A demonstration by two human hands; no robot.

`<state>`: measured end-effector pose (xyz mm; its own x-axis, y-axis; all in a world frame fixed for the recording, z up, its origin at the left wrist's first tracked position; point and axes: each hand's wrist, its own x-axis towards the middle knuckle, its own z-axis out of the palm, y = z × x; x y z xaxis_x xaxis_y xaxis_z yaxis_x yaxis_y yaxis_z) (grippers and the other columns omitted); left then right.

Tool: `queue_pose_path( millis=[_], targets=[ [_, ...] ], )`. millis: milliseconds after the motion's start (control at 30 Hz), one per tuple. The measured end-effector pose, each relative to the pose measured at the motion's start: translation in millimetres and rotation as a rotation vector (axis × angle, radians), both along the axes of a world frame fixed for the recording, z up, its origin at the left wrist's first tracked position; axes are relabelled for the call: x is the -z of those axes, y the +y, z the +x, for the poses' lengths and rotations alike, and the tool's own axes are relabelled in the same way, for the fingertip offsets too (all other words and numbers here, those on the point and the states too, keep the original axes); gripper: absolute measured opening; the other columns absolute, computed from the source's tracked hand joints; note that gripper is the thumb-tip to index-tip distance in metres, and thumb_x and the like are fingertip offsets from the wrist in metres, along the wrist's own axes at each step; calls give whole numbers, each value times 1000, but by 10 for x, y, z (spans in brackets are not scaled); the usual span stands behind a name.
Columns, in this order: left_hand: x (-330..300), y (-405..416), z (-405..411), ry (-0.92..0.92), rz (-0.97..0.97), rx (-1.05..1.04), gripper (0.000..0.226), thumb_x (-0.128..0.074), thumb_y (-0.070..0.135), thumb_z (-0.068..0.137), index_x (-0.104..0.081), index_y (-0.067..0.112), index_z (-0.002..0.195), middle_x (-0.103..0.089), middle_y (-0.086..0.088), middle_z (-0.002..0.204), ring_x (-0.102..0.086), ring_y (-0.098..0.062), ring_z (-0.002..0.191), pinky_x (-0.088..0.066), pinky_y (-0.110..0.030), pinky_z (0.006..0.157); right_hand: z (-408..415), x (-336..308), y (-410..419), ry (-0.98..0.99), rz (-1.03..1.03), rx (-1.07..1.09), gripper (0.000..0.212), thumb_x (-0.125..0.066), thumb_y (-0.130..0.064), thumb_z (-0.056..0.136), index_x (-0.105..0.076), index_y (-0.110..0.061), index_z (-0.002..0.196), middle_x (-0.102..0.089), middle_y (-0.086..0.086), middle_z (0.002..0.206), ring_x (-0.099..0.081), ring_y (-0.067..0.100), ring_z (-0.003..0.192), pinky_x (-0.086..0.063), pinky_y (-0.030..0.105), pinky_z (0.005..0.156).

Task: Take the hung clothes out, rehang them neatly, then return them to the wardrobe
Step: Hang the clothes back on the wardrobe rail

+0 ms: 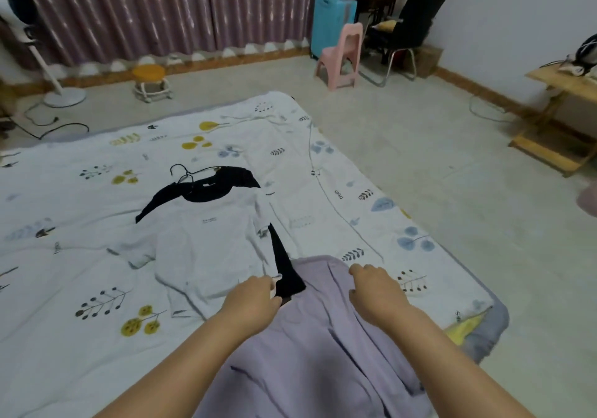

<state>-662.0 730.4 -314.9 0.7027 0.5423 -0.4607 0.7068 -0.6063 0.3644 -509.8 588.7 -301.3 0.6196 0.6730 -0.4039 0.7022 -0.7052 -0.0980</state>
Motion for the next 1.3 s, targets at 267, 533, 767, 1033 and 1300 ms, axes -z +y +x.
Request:
queue_pose_path(
  millis=[267,533,767,1033,1300],
  targets=[
    [1024,212,553,9,76,-196,39,-41,32,95,-40,18,132,-43,0,135,-41,-20,123,-37,-30,97,681,1164,686,8,-13,-221,42,-37,-6,91,-36,-11,133,-42,8,136,-40,23,122,-33,28,93],
    [2105,437,989,135,182,-165,56,-34,33,98,-10,25,147,0,-1,157,-5,-25,144,-16,-40,114,1072,2241,1195,10,-47,-395,60,-32,-8,94,-6,-8,148,-7,10,156,-10,24,144,-18,35,115],
    [2753,415,961,245,93,-106,59,-30,43,98,2,35,147,17,4,156,13,-27,144,2,-47,115,1094,2938,1396,40,-83,-472,57,-29,-23,98,-4,-13,149,-16,5,154,-12,25,143,-7,50,115],
    [2589,330,949,204,78,-197,60,-32,40,98,-2,29,148,13,5,156,8,-28,144,-1,-45,116,1009,2764,1161,118,52,-308,23,-34,-34,97,-49,-17,97,-63,6,108,-58,26,98,-37,33,73],
    [1905,299,901,58,162,-155,45,-31,30,99,-24,32,143,-4,8,156,-2,-18,144,-4,-38,116,698,2113,424,154,77,-6,33,-37,-53,88,-32,-25,71,-66,-1,101,-60,21,100,-36,31,69]
  ],
)
